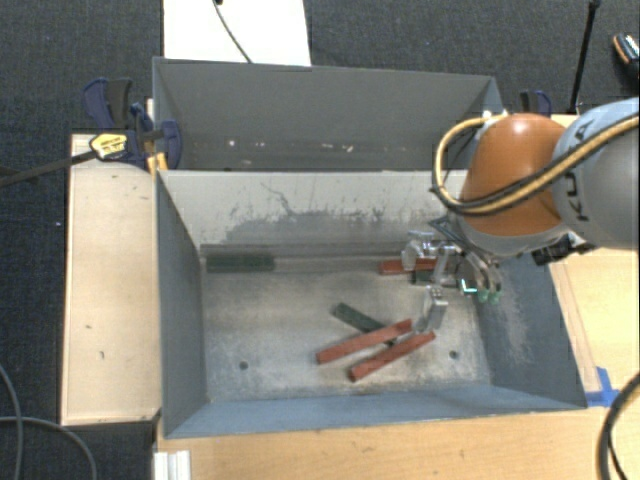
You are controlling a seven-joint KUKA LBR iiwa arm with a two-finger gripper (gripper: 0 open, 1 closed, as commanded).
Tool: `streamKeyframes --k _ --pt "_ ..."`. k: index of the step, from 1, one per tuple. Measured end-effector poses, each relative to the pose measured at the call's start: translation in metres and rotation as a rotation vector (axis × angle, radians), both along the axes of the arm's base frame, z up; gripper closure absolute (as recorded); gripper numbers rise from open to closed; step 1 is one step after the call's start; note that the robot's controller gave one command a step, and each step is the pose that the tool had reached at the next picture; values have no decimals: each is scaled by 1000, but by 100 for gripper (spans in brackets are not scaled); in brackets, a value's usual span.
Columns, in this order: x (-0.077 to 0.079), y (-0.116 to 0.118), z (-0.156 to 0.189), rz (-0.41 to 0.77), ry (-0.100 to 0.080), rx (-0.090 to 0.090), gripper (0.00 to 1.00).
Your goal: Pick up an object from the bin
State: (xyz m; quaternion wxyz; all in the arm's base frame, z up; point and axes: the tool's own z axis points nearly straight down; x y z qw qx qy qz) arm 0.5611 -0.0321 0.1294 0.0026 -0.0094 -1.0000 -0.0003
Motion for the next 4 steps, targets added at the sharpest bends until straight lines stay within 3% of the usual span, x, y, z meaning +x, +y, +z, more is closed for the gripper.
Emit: streamKeyframes --k 1,2,3,4 --pt "-12 39 -59 40 0 1 0" --pt "-10 37 -57 39 -10 0 100" --pt "-23 50 93 97 -16 0 100" --pt "-25 49 88 96 -8 0 0"
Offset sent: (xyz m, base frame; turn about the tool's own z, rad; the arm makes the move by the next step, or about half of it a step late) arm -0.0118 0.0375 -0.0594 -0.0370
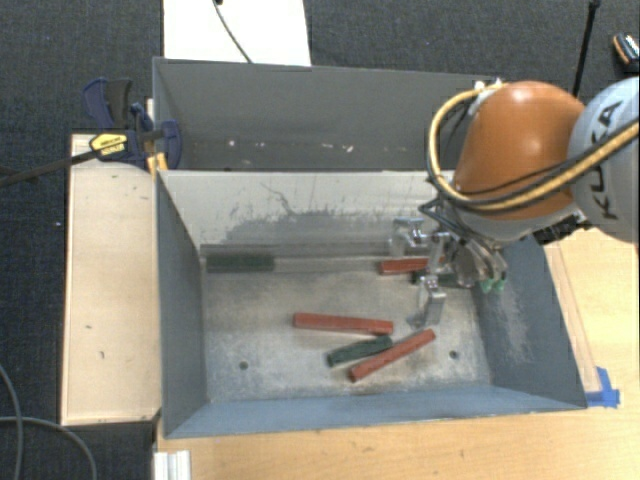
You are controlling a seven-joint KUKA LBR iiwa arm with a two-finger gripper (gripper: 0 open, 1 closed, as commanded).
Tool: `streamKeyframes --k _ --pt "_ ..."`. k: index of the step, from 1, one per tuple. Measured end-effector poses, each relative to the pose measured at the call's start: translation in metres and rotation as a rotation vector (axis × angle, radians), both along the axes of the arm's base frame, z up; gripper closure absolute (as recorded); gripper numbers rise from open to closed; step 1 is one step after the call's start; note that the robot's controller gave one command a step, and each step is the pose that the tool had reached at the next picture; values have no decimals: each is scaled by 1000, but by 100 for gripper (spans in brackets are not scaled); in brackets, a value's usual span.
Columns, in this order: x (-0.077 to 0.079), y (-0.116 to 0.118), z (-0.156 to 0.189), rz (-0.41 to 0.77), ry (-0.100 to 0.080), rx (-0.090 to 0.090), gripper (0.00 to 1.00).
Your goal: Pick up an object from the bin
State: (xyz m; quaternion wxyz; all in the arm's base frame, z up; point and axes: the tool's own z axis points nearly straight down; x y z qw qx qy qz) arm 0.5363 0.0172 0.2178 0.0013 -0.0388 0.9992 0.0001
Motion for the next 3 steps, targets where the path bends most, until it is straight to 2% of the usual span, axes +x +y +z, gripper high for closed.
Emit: streamKeyframes --k 1,2,3 --pt "0 14 -146 286 5 0 0" --pt "2 14 -141 285 1 -1 100" --pt "31 -3 -139 773 -3 -1 100"
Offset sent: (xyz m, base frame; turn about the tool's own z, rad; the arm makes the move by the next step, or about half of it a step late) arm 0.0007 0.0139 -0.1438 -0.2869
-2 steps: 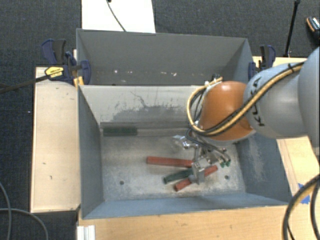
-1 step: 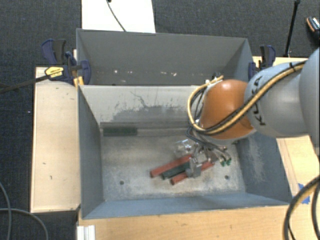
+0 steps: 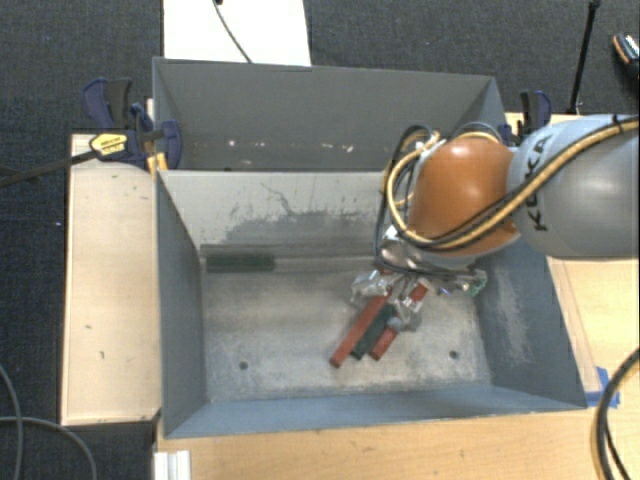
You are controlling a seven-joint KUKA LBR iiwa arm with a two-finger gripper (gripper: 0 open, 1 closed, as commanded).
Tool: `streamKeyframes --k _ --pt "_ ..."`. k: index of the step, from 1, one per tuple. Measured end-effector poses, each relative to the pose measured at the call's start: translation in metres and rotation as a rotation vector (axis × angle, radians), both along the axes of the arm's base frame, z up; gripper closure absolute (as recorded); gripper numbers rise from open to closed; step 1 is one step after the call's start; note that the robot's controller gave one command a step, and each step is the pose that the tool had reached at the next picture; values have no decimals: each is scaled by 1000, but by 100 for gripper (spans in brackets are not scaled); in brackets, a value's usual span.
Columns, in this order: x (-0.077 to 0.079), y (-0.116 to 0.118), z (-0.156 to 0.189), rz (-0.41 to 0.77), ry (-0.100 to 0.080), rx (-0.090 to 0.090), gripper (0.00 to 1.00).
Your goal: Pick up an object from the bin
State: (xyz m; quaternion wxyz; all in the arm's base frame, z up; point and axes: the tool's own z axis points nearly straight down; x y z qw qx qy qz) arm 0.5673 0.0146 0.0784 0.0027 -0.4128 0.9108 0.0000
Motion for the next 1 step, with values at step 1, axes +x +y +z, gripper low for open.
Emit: streamKeyframes --k 1 --pt "-6 47 148 58 -5 0 100"
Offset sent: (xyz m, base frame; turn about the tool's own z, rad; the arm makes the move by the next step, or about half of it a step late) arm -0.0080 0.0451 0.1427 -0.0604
